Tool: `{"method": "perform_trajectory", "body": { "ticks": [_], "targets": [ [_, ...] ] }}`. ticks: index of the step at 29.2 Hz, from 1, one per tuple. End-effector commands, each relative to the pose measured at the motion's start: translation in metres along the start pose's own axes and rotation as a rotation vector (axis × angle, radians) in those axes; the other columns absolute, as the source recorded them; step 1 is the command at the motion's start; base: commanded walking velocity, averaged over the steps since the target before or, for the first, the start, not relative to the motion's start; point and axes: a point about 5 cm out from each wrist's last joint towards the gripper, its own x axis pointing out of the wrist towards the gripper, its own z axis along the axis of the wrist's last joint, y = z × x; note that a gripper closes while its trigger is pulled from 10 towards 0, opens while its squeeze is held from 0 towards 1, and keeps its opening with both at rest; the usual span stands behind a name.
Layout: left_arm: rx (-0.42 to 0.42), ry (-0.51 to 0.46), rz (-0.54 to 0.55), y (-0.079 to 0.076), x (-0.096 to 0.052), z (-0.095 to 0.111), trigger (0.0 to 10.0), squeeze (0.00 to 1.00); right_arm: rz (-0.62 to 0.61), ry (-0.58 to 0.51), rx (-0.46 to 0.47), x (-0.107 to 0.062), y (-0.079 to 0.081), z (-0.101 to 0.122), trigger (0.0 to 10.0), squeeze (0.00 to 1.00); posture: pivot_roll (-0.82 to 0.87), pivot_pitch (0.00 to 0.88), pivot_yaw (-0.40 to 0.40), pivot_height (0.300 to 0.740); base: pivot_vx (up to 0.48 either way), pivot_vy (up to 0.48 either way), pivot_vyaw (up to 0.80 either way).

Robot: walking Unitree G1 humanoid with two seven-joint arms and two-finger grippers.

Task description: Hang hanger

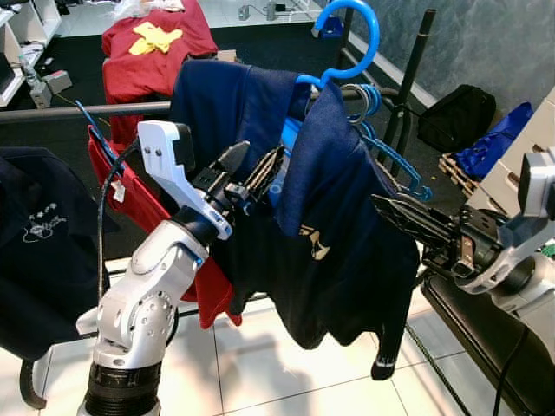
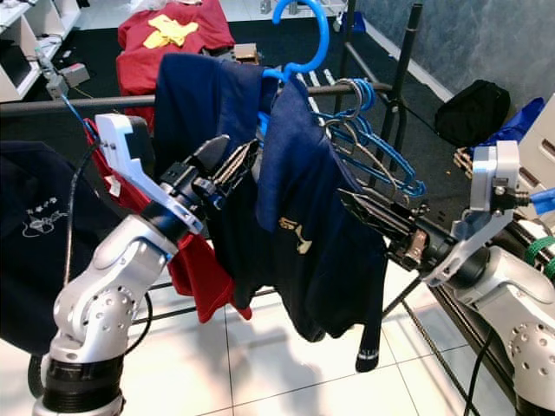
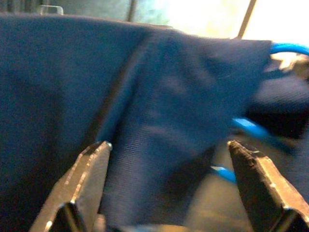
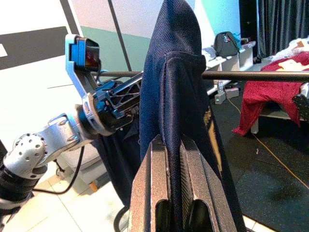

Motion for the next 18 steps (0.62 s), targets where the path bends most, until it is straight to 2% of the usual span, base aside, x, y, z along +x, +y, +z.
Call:
{"method": "perform_trajectory", "body": {
  "ticks": [1,2,3,4,5,6,7,9,11,14,18],
  "targets": [
    [0.132,0.013,0.045,0.006,0.0,0.001,10.0,1.0,0.054,-0.027,-0.026,0.004,0.009,0.008,10.0,0.0,-0.03,0.149,0.015,0.74,0.0,0.0,0.0],
    [0.132,0.013,0.045,0.006,0.0,0.001,10.0,1.0,0.054,-0.027,-0.026,0.004,0.009,0.008,10.0,0.0,-0.03,0.149,0.015,0.74,0.0,0.0,0.0],
    [0.198,0.021,0.058,0.008,0.0,0.001,10.0,1.0,0.053,-0.027,-0.025,0.004,0.009,0.009,10.0,0.0,-0.03,0.151,0.015,0.74,0.0,0.0,0.0],
    [0.198,0.021,0.058,0.008,0.0,0.001,10.0,1.0,0.053,-0.027,-0.025,0.004,0.009,0.009,10.0,0.0,-0.03,0.151,0.015,0.74,0.0,0.0,0.0],
    [0.262,0.036,0.068,0.009,-0.001,-0.001,10.0,1.0,0.053,-0.027,-0.024,0.004,0.009,0.009,10.0,0.0,-0.03,0.152,0.014,0.74,0.0,0.0,0.0],
    [0.262,0.036,0.068,0.009,-0.001,-0.001,10.0,1.0,0.053,-0.027,-0.024,0.004,0.009,0.009,10.0,0.0,-0.03,0.152,0.014,0.74,0.0,0.0,0.0],
    [0.3,0.046,0.074,0.01,-0.001,-0.002,10.0,1.0,0.054,-0.027,-0.024,0.004,0.009,0.009,10.0,0.0,-0.03,0.152,0.014,0.74,0.0,0.0,0.0],
    [0.3,0.046,0.074,0.01,-0.001,-0.002,10.0,1.0,0.054,-0.027,-0.024,0.004,0.009,0.009,10.0,0.0,-0.03,0.152,0.014,0.74,0.0,0.0,0.0],
    [0.347,0.056,0.091,0.011,-0.003,-0.004,10.0,1.0,0.055,-0.028,-0.022,0.004,0.01,0.009,10.0,0.0,-0.02,0.159,0.015,0.74,0.0,0.0,0.0],
    [0.347,0.056,0.091,0.011,-0.003,-0.004,10.0,1.0,0.055,-0.028,-0.022,0.004,0.01,0.009,10.0,0.0,-0.02,0.159,0.015,0.74,0.0,0.0,0.0],
    [0.321,0.077,0.066,0.001,-0.004,-0.013,10.0,1.0,0.057,-0.029,-0.02,0.003,0.01,0.009,10.0,0.0,-0.03,0.161,0.015,0.74,0.0,0.0,0.0]
  ]
}}
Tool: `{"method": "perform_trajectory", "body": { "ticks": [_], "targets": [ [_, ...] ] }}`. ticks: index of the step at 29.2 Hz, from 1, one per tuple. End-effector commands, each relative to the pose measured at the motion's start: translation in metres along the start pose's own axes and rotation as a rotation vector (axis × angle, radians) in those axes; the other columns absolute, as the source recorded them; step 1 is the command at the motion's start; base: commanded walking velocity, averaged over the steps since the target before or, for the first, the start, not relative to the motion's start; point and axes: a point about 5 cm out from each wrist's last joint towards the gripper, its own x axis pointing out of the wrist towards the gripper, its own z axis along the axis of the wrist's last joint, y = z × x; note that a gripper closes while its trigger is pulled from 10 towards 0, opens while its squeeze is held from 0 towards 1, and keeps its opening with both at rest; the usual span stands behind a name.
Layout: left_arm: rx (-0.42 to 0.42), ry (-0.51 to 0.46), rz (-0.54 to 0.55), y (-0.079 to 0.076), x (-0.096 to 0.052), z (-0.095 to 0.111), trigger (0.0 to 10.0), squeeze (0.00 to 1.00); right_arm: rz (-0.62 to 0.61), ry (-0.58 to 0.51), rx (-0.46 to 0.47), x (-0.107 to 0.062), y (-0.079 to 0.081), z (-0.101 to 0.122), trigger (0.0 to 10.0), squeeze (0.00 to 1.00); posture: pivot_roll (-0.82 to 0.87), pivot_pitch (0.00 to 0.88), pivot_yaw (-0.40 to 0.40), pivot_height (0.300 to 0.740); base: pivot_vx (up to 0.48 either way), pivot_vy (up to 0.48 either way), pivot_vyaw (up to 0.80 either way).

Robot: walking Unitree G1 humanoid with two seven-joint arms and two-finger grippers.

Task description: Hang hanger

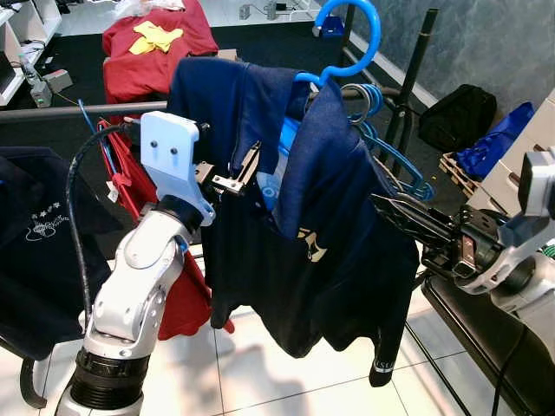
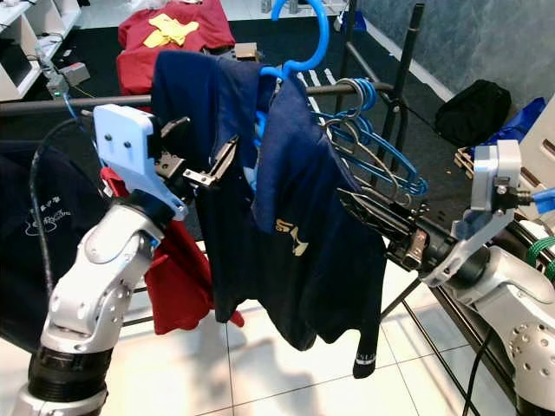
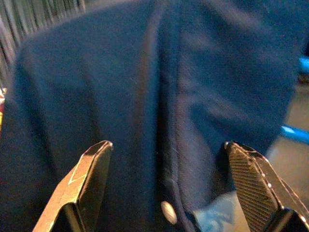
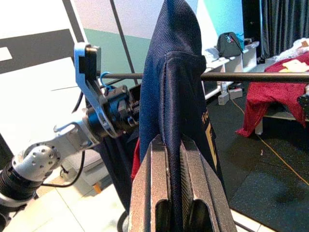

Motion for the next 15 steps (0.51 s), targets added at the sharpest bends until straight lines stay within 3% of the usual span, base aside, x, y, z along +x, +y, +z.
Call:
{"method": "perform_trajectory", "body": {
  "ticks": [1,2,4,5,6,7,12,15],
  "targets": [
    [0.001,0.016,-0.015,-0.008,-0.001,-0.006,10.0,1.0,0.049,-0.022,-0.033,0.003,0.009,0.008,10.0,0.0,-0.03,0.161,0.015,0.74,0.0,0.0,0.0],
    [0.013,0.019,-0.016,-0.011,0.0,-0.008,10.0,0.9,0.051,-0.023,-0.033,0.003,0.009,0.009,10.0,0.0,-0.03,0.161,0.016,0.74,0.0,0.0,0.0],
    [0.03,0.019,-0.014,-0.013,0.001,-0.009,10.0,0.84,0.052,-0.024,-0.033,0.004,0.01,0.009,10.0,0.0,-0.03,0.161,0.016,0.74,0.0,0.0,0.0],
    [0.062,0.017,0.011,-0.012,0.003,-0.009,1.5,0.75,0.052,-0.024,-0.033,0.004,0.01,0.009,10.0,0.0,-0.03,0.161,0.016,0.74,0.0,0.0,0.0],
    [0.062,0.017,0.011,-0.012,0.003,-0.009,1.5,0.75,0.052,-0.024,-0.033,0.004,0.01,0.009,10.0,0.0,-0.03,0.161,0.016,0.74,0.0,0.0,0.0],
    [0.086,0.015,0.048,-0.008,0.005,-0.009,0.0,0.69,0.052,-0.024,-0.034,0.004,0.01,0.009,10.0,0.0,-0.04,0.158,0.018,0.74,0.0,0.0,0.0],
    [0.122,0.003,0.108,0.003,0.009,-0.006,0.0,0.65,0.049,-0.024,-0.037,0.004,0.01,0.01,10.0,0.0,-0.04,0.156,0.018,0.74,0.0,0.0,0.0],
    [0.162,-0.01,0.174,0.02,0.01,0.001,0.0,0.61,0.038,-0.02,-0.042,0.002,0.008,0.01,10.0,0.0,-0.04,0.152,0.018,0.74,0.0,0.0,0.0]
  ]
}}
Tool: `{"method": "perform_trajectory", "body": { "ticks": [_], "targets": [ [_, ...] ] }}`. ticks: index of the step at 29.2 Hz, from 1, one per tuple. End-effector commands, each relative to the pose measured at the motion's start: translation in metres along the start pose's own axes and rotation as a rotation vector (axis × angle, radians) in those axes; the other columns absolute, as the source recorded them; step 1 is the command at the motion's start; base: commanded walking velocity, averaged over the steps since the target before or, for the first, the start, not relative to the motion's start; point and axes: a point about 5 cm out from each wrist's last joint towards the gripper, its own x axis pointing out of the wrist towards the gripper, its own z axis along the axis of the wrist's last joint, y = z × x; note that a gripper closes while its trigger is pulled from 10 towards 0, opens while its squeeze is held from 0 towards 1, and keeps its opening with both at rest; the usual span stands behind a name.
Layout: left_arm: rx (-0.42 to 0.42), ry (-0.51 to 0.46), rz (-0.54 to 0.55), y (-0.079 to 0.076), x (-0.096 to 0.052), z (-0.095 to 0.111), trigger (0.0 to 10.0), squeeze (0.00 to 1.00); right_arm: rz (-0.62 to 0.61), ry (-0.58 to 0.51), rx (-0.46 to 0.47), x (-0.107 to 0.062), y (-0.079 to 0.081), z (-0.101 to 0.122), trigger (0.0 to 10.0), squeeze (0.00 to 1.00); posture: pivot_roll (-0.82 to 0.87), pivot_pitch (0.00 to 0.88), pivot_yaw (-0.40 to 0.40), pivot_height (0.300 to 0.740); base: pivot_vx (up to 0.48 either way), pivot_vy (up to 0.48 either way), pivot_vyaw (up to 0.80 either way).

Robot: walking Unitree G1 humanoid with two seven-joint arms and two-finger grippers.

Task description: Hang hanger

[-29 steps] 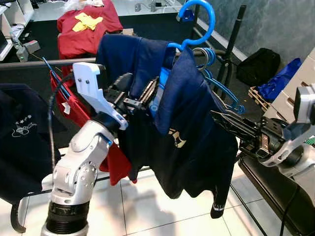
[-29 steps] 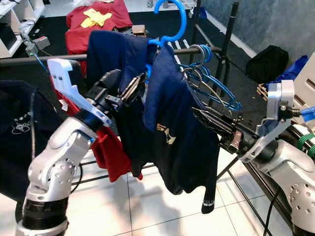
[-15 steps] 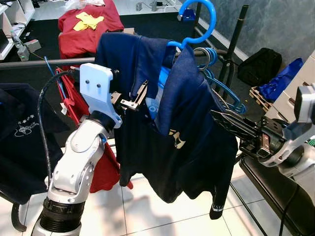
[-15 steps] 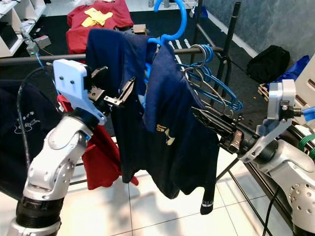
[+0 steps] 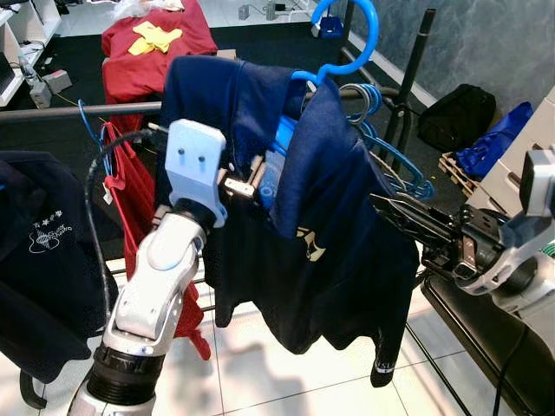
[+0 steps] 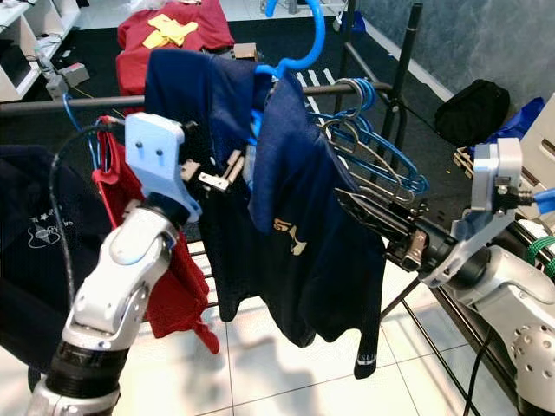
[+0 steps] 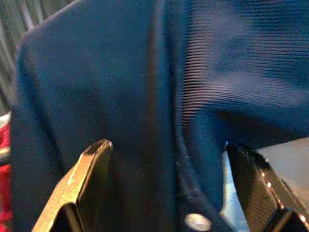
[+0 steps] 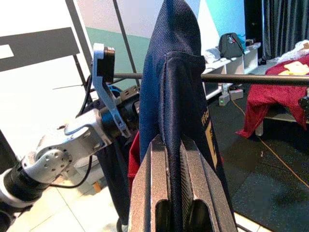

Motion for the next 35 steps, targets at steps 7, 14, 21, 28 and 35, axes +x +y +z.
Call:
{"method": "perform_trajectory", "body": {
  "ticks": [7,14,21,28,35],
  "targets": [
    [0.12,-0.023,0.131,0.04,0.001,0.011,0.0,0.56,-0.029,0.02,-0.04,-0.003,-0.003,0.002,10.0,0.0,-0.03,0.149,0.013,0.74,0.0,0.0,0.0],
    [0.16,0.021,0.123,0.043,-0.002,0.004,0.0,0.0,-0.052,0.022,-0.05,-0.003,-0.008,0.003,10.0,0.0,-0.03,0.147,0.013,0.74,0.0,0.0,0.0],
    [0.121,0.03,0.068,0.029,-0.001,-0.001,0.0,0.0,-0.053,0.021,-0.05,-0.003,-0.007,0.003,10.0,0.0,-0.03,0.147,0.017,0.74,0.0,0.0,0.0],
    [0.149,0.001,0.111,0.044,0.005,0.006,0.0,0.0,-0.054,0.087,-0.048,-0.005,-0.006,-0.005,10.0,0.0,-0.03,0.147,0.017,0.74,0.0,0.0,0.0],
    [0.186,-0.026,0.146,0.059,0.009,0.015,0.0,0.0,-0.094,0.251,-0.057,-0.011,-0.01,-0.025,10.0,0.0,-0.03,0.146,0.018,0.74,0.0,0.0,0.0]
  ]
}}
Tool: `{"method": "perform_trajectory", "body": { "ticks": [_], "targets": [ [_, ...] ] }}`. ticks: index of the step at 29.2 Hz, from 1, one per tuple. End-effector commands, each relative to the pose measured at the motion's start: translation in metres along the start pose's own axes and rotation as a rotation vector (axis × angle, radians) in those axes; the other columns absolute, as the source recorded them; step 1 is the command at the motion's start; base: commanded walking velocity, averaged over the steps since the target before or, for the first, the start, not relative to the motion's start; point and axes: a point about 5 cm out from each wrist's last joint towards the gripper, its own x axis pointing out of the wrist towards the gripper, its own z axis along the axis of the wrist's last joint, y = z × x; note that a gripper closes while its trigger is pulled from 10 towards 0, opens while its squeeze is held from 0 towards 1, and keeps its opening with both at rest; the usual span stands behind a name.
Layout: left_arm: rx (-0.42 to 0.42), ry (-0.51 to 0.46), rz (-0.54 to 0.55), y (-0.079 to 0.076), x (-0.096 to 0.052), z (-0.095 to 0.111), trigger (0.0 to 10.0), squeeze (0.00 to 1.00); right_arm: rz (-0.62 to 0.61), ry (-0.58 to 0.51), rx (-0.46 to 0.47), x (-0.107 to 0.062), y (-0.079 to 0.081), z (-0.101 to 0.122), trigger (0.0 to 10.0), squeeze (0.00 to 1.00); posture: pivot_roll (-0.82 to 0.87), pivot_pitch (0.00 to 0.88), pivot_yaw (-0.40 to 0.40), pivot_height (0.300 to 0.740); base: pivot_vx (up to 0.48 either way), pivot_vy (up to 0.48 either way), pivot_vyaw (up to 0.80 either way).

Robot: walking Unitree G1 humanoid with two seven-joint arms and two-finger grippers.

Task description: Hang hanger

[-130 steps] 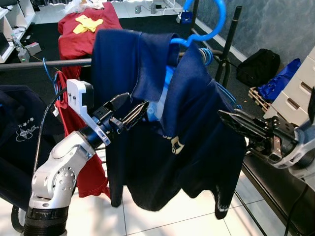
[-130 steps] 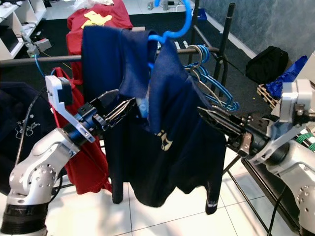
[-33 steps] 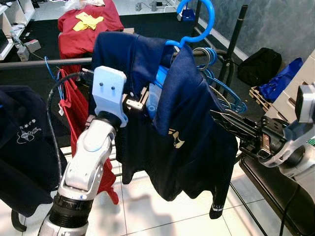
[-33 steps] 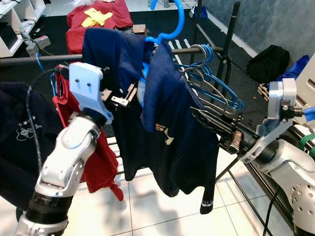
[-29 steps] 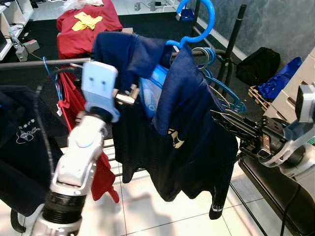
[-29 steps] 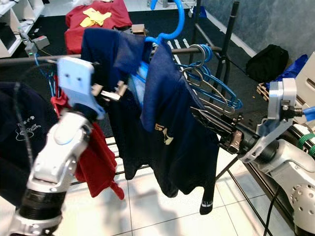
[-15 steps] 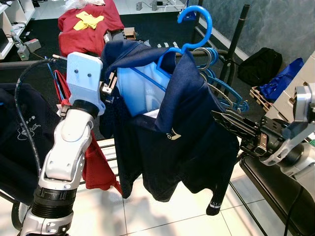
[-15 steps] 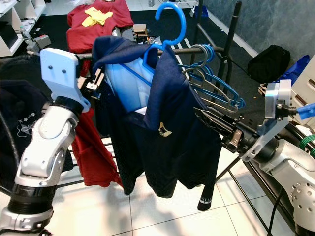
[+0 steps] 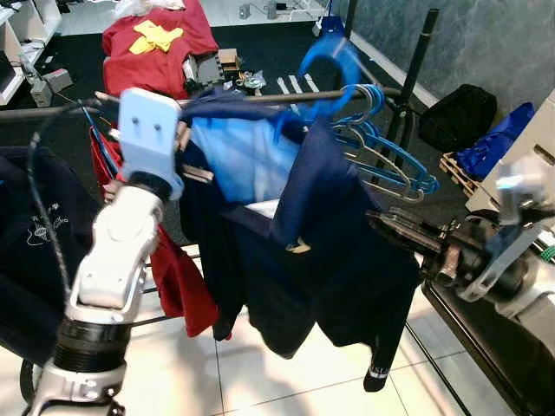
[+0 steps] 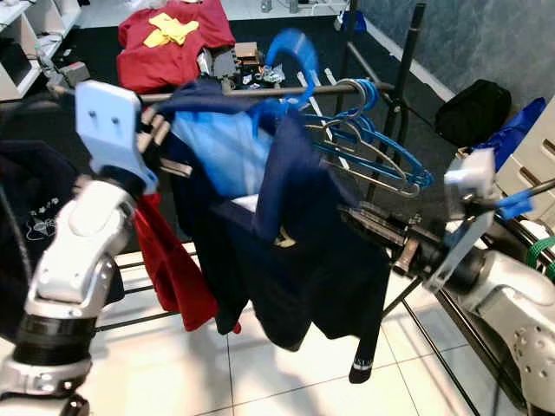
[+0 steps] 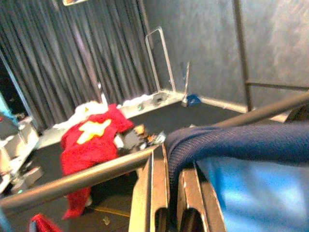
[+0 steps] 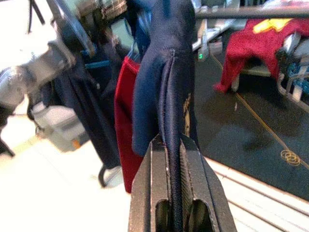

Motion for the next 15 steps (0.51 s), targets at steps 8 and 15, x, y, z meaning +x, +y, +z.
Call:
{"method": "perform_trajectory", "body": {
  "ticks": [8,15],
  "targets": [
    [0.041,-0.044,0.021,0.013,0.007,0.008,0.0,0.0,0.038,0.108,-0.014,-0.004,0.009,-0.012,10.0,0.0,-0.04,0.147,0.027,0.74,0.0,0.0,0.0],
    [0.04,-0.038,-0.015,0.006,0.009,0.006,0.0,0.0,0.098,0.029,-0.014,-0.008,0.02,0.003,10.0,0.0,-0.05,0.143,0.036,0.74,0.0,0.0,0.0]
  ]
}}
